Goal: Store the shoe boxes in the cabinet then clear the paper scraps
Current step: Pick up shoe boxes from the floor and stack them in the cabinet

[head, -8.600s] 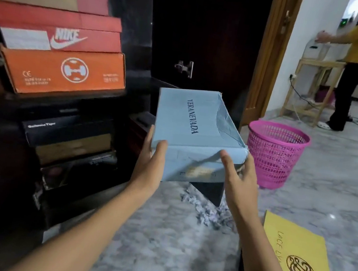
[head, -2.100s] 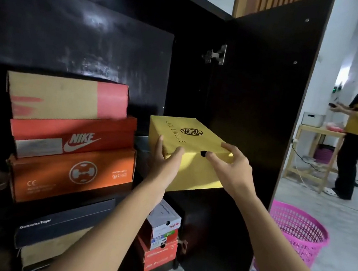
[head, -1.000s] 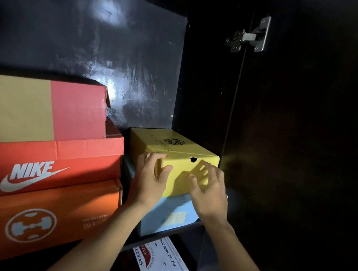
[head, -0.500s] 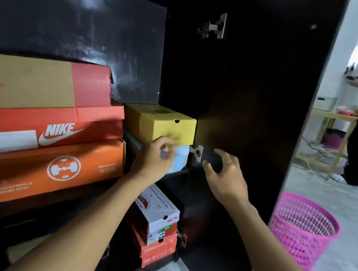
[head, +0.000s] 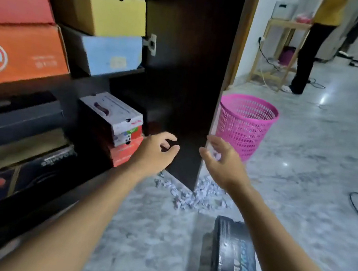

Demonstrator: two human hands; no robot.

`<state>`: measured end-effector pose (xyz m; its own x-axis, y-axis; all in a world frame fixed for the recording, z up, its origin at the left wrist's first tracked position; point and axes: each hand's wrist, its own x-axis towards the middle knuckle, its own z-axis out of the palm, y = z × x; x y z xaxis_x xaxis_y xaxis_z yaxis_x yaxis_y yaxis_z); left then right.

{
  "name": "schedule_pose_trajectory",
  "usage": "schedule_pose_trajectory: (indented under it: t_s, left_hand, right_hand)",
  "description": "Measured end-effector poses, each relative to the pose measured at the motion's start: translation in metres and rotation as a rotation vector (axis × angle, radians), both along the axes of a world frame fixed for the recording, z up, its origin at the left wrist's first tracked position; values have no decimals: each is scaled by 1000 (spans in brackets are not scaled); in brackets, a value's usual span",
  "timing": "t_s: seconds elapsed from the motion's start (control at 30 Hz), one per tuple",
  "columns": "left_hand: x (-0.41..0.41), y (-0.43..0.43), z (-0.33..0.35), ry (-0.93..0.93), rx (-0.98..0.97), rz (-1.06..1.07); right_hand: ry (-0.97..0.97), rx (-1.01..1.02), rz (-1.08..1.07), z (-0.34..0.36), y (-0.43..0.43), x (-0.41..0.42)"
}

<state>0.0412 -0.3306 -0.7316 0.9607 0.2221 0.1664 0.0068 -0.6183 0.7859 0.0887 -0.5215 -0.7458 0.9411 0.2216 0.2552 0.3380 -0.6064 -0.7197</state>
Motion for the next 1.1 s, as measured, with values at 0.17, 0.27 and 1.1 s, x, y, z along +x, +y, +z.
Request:
schedule_pose_trajectory:
  t_s: [0.17,0.27,1.1]
  left_hand:
    - [-20,-80,-102,119,-137,-53]
    - [-41,-136,-157,227,-246,-36]
    - [-165,-222,-336,555,-384,202]
  right_hand:
    - [135,-53,-42,-98,-69,-36]
    - [234,-71,-106,-150,-111,-64]
    - [511,220,-127,-327,-205,-229]
